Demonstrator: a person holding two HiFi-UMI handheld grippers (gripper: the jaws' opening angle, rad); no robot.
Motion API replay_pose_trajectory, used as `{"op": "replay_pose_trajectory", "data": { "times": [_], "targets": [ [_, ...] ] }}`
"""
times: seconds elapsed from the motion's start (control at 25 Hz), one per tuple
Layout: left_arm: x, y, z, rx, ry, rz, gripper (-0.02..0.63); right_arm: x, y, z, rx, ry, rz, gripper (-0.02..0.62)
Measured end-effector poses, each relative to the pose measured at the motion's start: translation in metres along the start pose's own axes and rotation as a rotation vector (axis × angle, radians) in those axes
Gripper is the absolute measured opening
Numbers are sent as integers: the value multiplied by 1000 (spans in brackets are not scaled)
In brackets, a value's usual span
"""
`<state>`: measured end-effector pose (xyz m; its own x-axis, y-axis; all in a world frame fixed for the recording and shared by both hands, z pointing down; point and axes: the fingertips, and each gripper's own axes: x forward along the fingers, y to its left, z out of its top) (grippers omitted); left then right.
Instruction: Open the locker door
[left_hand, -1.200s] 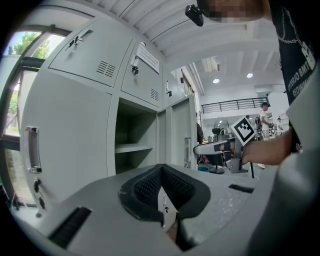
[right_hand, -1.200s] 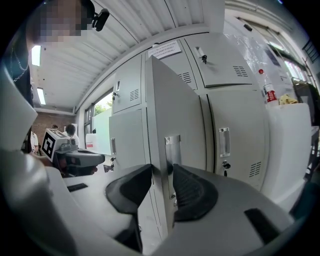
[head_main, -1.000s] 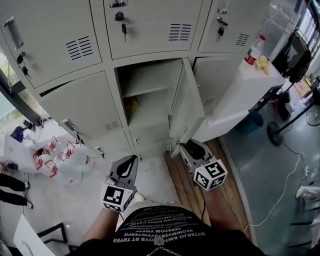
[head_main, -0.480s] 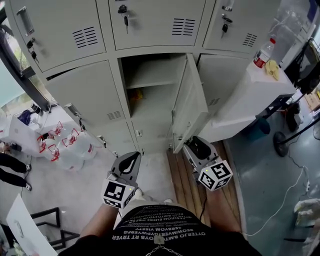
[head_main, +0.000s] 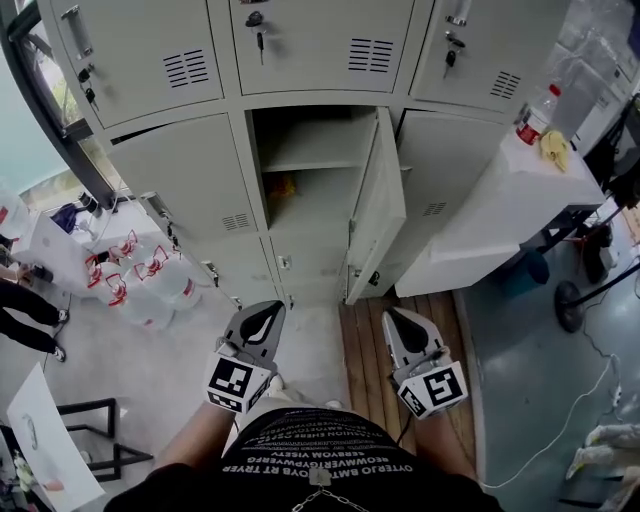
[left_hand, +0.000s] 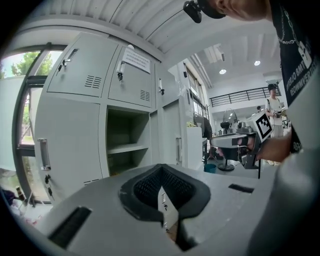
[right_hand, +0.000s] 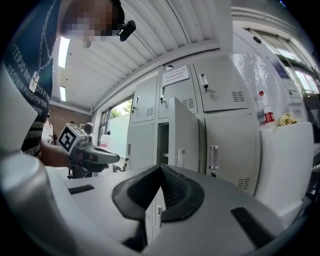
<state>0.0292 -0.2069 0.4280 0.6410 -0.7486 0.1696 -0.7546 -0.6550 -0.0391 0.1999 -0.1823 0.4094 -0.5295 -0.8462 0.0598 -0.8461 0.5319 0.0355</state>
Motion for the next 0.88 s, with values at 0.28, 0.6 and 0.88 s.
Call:
{"op": "replay_pose_trajectory", "data": {
  "times": [0.28,0.6,0.88],
  "targets": [
    [1,-23,1,23,8,0,-8,-8,-15,-9,11,22,6,-3],
    [3,-45,1,33,24,9,-8,-17,-37,-7,28,10,-19,-3],
    [11,-65,0,83,28,4,-8,-20,-50,-6,28,2,-2,-3]
  ]
}}
